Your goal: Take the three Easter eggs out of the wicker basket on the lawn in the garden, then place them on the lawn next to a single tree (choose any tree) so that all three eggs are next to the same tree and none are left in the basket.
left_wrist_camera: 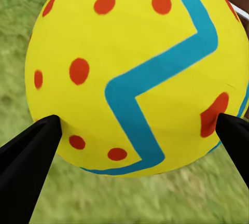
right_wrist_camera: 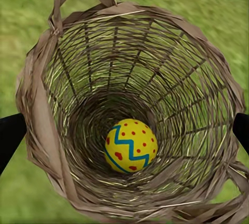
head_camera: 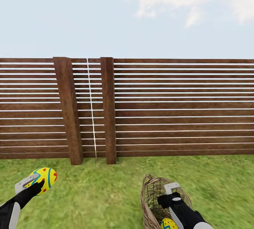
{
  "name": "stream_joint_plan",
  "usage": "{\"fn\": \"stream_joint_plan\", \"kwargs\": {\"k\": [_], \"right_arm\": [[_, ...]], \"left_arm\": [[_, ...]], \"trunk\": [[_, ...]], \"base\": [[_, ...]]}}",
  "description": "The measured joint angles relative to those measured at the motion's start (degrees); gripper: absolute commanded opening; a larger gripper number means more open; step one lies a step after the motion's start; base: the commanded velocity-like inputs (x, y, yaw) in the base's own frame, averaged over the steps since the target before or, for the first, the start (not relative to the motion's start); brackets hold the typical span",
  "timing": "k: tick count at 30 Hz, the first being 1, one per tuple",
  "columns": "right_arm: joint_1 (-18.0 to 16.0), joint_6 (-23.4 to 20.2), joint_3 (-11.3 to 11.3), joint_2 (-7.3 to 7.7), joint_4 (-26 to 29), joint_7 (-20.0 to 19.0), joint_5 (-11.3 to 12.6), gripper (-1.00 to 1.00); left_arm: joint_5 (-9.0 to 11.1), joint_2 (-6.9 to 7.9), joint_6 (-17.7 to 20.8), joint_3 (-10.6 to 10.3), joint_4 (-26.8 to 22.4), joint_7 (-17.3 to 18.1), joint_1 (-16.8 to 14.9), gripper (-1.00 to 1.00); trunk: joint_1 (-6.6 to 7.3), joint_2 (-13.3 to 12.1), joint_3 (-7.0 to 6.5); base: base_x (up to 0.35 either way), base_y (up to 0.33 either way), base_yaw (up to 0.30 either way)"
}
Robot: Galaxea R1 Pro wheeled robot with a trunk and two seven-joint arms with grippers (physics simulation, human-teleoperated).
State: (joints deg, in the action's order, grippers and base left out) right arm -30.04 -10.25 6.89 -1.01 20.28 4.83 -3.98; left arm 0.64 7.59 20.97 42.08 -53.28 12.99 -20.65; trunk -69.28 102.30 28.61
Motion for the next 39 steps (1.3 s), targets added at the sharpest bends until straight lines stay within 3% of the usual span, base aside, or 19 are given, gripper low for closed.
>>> {"fn": "stream_joint_plan", "kwargs": {"k": [5,27,32,39], "right_arm": [[0.0,0.0,0.0,0.02,0.01,-0.01,0.0,1.0],[0.0,0.0,0.0,0.2,0.09,-0.01,0.0,1.0],[0.0,0.0,0.0,0.2,0.09,-0.01,0.0,1.0],[0.0,0.03,-0.1,0.4,0.09,-0.02,0.15,1.0]], "left_arm": [[0.0,0.0,-0.01,0.0,0.17,0.0,0.0,-1.0],[-0.01,-0.07,0.0,0.0,0.3,0.0,-0.02,-1.0],[-0.08,-1.18,-0.08,0.0,0.26,0.0,-0.02,-1.0],[0.0,-1.23,-0.09,0.0,0.26,0.0,-0.01,-1.0]], "trunk": [[0.0,0.0,0.0],[-4.83,8.81,3.95],[-5.92,10.82,4.84],[-5.93,10.83,4.85]], "base": [[0.0,0.0,0.0],[0.0,0.0,0.0],[0.0,0.0,0.0],[0.0,0.0,0.0]]}}
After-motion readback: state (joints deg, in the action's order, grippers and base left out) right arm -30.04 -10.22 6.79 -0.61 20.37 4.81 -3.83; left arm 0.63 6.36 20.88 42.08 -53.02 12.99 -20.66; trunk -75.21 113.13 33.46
